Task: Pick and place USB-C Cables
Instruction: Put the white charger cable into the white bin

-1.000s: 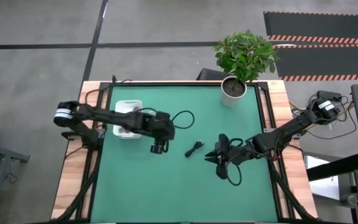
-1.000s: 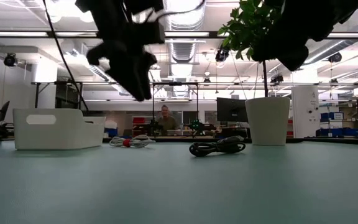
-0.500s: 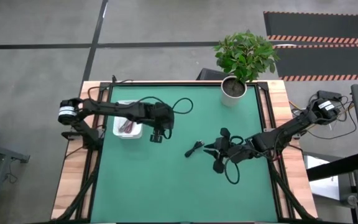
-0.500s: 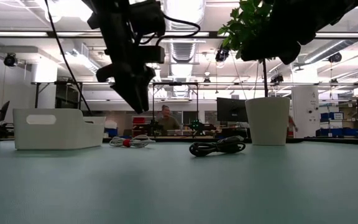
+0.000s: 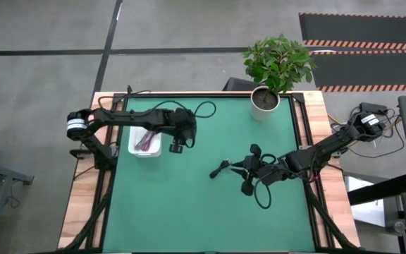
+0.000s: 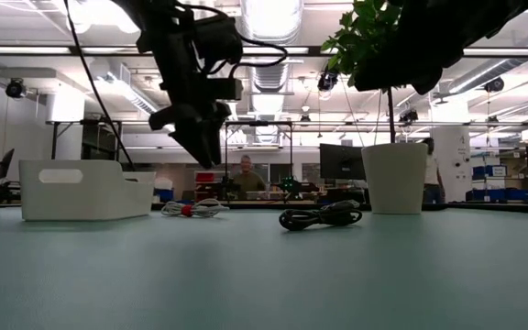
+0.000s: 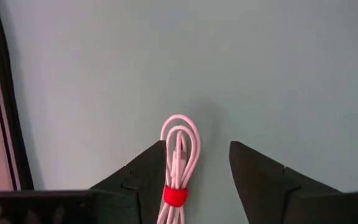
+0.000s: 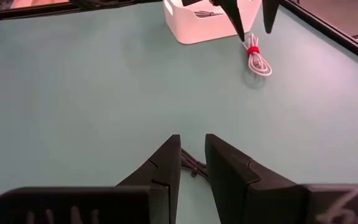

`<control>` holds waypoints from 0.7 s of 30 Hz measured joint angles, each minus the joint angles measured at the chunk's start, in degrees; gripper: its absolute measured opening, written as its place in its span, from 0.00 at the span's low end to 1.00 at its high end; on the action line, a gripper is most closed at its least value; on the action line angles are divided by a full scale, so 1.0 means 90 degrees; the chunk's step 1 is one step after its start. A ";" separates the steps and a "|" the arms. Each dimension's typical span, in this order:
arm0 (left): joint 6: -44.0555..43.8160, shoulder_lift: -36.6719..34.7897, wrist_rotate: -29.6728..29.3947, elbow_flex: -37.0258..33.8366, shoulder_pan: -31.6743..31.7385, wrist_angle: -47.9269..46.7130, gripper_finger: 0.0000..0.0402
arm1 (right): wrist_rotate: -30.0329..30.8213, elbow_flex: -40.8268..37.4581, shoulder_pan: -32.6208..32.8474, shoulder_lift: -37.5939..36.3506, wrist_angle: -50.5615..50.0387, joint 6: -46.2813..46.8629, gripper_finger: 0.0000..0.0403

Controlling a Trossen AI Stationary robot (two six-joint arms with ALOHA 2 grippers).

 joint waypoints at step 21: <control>-0.0097 0.0490 0.0189 -0.0431 0.0181 0.0049 0.25 | 0.0010 -0.0039 -0.0022 0.0000 -0.0001 -0.0176 0.16</control>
